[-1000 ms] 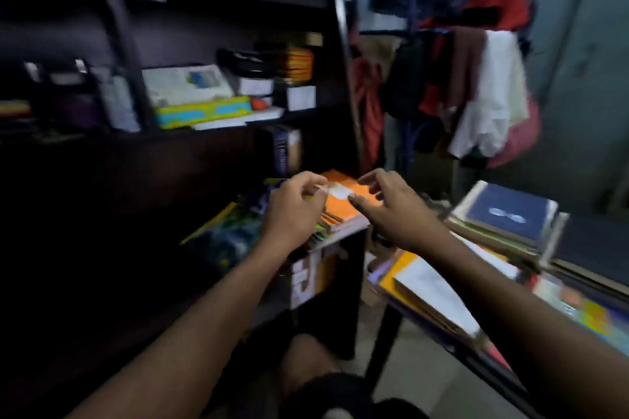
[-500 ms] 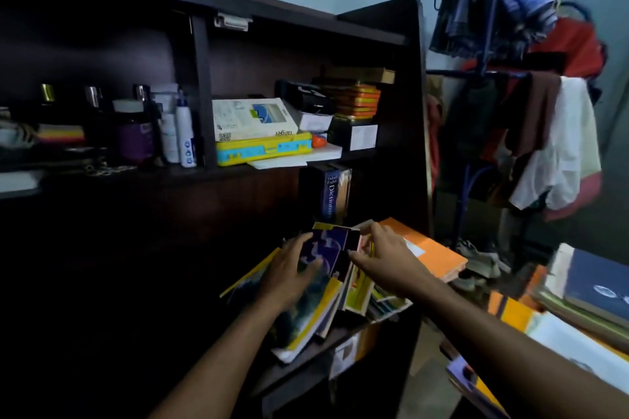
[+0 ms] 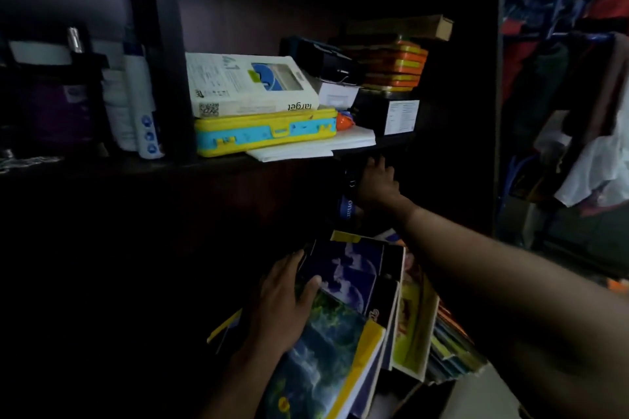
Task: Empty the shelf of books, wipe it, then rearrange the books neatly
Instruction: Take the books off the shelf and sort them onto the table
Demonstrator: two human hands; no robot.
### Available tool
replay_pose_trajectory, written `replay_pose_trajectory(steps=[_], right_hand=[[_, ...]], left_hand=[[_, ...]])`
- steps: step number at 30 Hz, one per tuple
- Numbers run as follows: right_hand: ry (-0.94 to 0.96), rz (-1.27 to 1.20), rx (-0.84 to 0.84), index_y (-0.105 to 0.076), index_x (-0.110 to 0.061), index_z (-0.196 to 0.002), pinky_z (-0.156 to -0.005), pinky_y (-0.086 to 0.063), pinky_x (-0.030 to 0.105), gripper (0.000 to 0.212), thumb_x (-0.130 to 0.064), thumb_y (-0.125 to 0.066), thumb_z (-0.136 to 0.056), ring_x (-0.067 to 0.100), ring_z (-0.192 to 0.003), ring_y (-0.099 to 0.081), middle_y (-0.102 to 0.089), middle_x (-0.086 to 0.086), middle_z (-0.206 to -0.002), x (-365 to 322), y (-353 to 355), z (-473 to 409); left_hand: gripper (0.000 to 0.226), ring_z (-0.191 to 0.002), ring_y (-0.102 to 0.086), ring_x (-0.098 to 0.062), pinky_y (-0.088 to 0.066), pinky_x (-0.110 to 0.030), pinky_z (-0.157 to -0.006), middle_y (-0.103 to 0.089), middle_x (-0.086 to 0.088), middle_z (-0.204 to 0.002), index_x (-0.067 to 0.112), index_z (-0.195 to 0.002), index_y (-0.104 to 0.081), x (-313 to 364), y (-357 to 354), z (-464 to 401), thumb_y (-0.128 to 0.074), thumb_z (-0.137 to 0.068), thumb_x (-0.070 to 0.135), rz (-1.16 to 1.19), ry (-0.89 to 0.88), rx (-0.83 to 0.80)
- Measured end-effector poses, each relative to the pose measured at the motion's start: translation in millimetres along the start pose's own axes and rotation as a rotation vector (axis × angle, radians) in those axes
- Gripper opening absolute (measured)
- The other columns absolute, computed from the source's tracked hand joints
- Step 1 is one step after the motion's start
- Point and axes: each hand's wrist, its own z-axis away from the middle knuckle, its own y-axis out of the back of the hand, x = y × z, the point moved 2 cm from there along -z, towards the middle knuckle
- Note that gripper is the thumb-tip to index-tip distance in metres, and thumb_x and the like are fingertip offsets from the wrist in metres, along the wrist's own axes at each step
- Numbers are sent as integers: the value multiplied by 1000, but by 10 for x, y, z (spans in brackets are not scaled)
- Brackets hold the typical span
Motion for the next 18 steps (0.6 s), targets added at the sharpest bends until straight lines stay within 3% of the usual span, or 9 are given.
replay_pose_trajectory(steps=[2,6,10,13,16,18], right_hand=[[2,83,4,-7,-10,-159,-117,-26,54,96,-38,-69,-91,40,-149,-11,2,17,-166,-69,-111,-151],[-13,225,98,-9,-12,-158,-115,-25,53,89,-34,-66,-92,42,-146,-15,-11,19,-161,-161,-225,-305],[110,116,9,-12,-10,-158,-114,-29,57,85,-32,-64,-95,46,-146,-15,-4,23,-163,-281,-288,-341],[224,122,49,-13,-10,-157,-109,-33,60,82,-26,-63,-94,49,-138,-26,-12,26,-157,-441,-347,-152],[448,309,60,-11,-15,-158,-112,-25,64,78,-25,-58,-96,52,-141,-21,-9,28,-158,-701,-429,198],[619,422,43,-13,-18,-158,-113,-22,61,73,-28,-53,-98,50,-141,-21,-5,28,-161,-901,-535,487]], left_hand=[[83,-144,-36,-18,-35,-40,-115,-34,7,-161,32,-158,-28,-1,10,-2,-23,-86,72,-20,13,-1],[76,-142,-39,-16,-38,-38,-113,-37,7,-158,31,-157,-31,21,24,1,-32,-91,69,18,7,25],[55,-139,-41,-17,-40,-31,-108,-40,5,-156,31,-153,-37,-2,84,-19,-48,-102,46,172,25,153],[55,-138,-43,-17,-41,-36,-106,-42,0,-155,31,-153,-36,-26,162,-51,-52,-101,42,461,138,279],[63,-136,-46,-20,-44,-37,-99,-39,-3,-156,29,-157,-28,-40,340,-81,-52,-100,42,830,288,418],[67,-138,-45,-27,-47,-46,-100,-33,-4,-161,33,-159,-21,-102,536,-101,-50,-100,47,1020,382,552]])
